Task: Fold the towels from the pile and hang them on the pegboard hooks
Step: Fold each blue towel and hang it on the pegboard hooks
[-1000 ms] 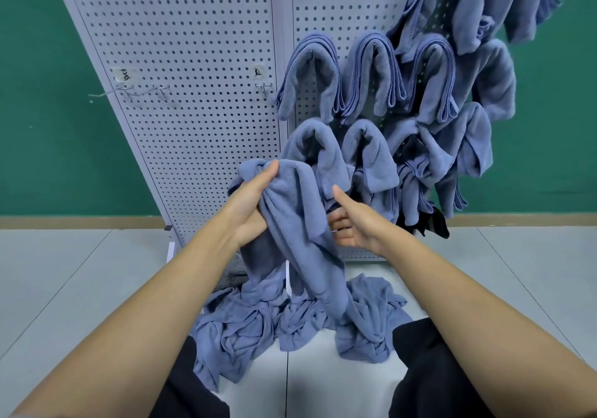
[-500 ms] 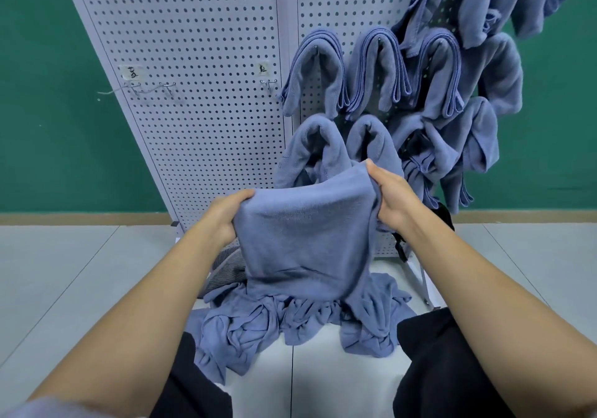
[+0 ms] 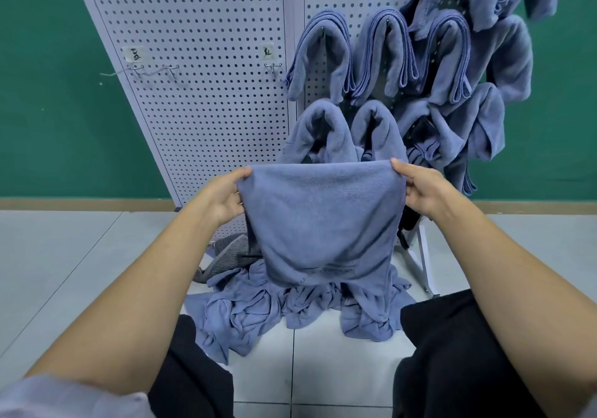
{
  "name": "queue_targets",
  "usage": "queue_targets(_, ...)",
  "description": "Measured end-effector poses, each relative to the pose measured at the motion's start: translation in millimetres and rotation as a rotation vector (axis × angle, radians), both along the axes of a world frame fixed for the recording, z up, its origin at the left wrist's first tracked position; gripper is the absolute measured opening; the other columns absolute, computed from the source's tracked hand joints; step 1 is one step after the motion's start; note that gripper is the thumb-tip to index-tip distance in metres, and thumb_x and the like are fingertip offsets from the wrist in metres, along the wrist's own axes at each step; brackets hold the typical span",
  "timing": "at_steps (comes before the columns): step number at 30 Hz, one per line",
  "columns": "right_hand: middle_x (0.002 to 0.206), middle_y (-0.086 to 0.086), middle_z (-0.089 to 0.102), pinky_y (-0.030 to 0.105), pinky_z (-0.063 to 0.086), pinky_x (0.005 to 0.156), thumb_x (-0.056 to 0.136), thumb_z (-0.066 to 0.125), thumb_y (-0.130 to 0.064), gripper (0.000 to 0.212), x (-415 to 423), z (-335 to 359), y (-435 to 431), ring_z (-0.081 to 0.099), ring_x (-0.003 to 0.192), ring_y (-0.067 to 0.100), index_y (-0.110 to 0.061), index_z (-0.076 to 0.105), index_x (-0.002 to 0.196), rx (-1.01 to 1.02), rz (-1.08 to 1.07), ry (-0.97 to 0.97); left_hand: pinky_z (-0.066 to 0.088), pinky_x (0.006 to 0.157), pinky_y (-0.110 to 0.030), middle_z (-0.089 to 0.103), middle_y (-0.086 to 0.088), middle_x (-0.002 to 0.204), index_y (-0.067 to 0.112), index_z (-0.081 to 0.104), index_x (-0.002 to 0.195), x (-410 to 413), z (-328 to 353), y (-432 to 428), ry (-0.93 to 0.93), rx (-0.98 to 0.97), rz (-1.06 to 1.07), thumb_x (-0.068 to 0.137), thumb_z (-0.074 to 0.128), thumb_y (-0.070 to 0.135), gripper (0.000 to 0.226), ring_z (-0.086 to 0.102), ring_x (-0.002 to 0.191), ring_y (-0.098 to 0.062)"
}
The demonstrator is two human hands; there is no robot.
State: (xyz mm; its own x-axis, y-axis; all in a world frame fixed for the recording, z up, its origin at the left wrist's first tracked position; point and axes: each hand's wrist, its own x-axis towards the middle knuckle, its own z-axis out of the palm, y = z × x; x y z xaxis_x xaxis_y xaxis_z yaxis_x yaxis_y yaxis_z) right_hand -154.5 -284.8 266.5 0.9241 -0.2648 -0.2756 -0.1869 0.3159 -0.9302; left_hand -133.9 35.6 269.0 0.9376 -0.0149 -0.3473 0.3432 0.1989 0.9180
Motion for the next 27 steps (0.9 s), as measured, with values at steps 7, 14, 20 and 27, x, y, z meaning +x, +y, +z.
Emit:
queue_targets(7,0.07,0.003,0.051,0.015,0.042,0.039,0.097,0.055,-0.019,0.026,-2.3,-10.3,-9.9,0.046,0.058,0.012,-0.015,0.052,0.072,-0.432,0.043,-0.037,0.054,0.071,-0.031,0.065,-0.001,0.089,0.02,0.06,0.091,0.3,-2.5,7.0,-0.143,0.322,-0.089,0.101,0.044,0.015,0.02,0.061,0.078,-0.018)
queue_targets(14,0.073,0.006,0.051,0.018,0.042,0.036,0.088,0.068,-0.025,0.028,1.6,-16.5,-15.8,0.046,0.059,0.016,-0.014,0.05,0.07,-0.708,-0.023,-0.058,0.051,0.048,-0.022,0.056,-0.001,0.075,0.014,0.056,0.069,8.7,-10.2,11.1,-0.261,0.552,0.104,0.095,0.058,0.021,0.027,0.052,0.062,-0.013)
queue_targets(20,0.076,0.006,0.056,0.016,0.04,0.037,0.084,0.073,-0.029,0.024,1.6,-18.3,-14.4,0.048,0.054,0.014,-0.014,0.054,0.085,-0.534,-0.061,-0.043,0.053,0.047,-0.023,0.059,-0.004,0.076,0.013,0.053,0.07,7.4,-6.8,12.4,-0.227,0.43,0.194,0.089,0.066,0.023,0.025,0.056,0.062,-0.014)
queue_targets(27,0.069,-0.004,0.051,0.02,0.051,0.053,0.087,0.07,-0.025,0.015,-2.2,-12.5,-13.1,0.048,0.059,0.01,-0.02,0.061,0.076,-0.378,0.025,0.013,0.052,0.07,-0.029,0.063,0.001,0.082,0.016,0.066,0.082,1.7,4.2,18.8,-0.043,0.218,0.011,0.086,0.069,0.022,0.008,0.06,0.074,-0.014)
